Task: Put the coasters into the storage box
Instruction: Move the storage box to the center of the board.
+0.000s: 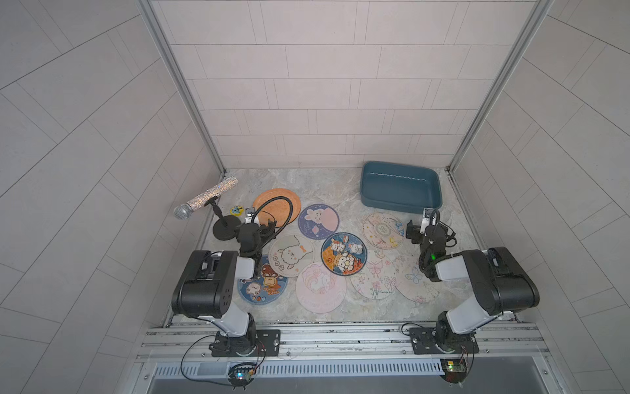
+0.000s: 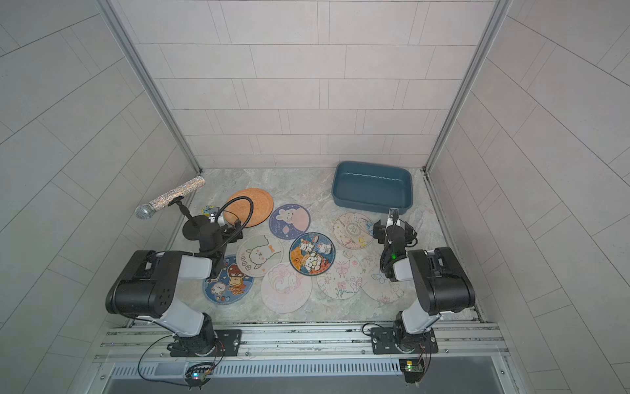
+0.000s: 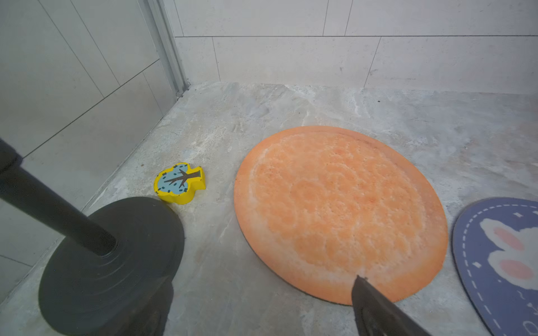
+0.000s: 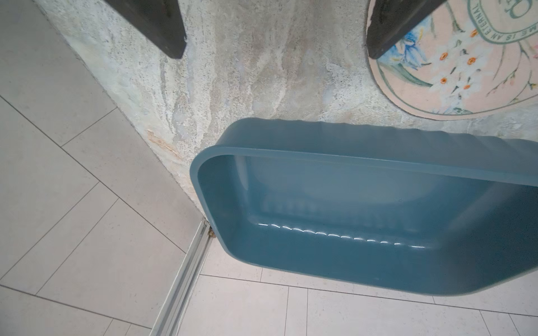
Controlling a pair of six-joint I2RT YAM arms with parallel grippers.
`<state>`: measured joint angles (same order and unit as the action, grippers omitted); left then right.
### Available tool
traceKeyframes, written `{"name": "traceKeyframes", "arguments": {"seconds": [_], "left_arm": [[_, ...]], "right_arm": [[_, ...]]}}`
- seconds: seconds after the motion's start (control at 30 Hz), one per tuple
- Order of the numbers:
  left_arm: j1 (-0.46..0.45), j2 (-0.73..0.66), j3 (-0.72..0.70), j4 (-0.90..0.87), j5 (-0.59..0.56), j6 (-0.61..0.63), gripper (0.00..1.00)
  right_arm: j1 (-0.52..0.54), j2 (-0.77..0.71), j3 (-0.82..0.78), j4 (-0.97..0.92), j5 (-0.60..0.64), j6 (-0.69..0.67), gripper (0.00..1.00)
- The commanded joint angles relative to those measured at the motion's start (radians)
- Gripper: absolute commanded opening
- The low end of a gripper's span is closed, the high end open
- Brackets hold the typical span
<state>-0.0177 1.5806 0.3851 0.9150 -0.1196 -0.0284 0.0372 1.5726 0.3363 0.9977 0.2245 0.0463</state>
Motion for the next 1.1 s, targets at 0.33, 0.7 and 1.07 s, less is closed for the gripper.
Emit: {"name": "traceKeyframes", "arguments": {"seconds": [0.33,0.7,1.07], "left_arm": [[0.002,0.002,0.015,-0.006,0.032,0.015,1.00],[0.003,0.004,0.018,-0.013,0.035,0.012,1.00],[0.002,-0.072,0.219,-0.417,-0.011,0.005,0.99]], "right_arm": [[0.000,-0.003,0.009,-0.002,-0.002,0.005,1.00],[-0.007,-0.005,0.008,-0.003,-0.014,0.006,1.00],[-0.016,-0.213,0.230,-0.547,-0.071,0.045,1.00]]}}
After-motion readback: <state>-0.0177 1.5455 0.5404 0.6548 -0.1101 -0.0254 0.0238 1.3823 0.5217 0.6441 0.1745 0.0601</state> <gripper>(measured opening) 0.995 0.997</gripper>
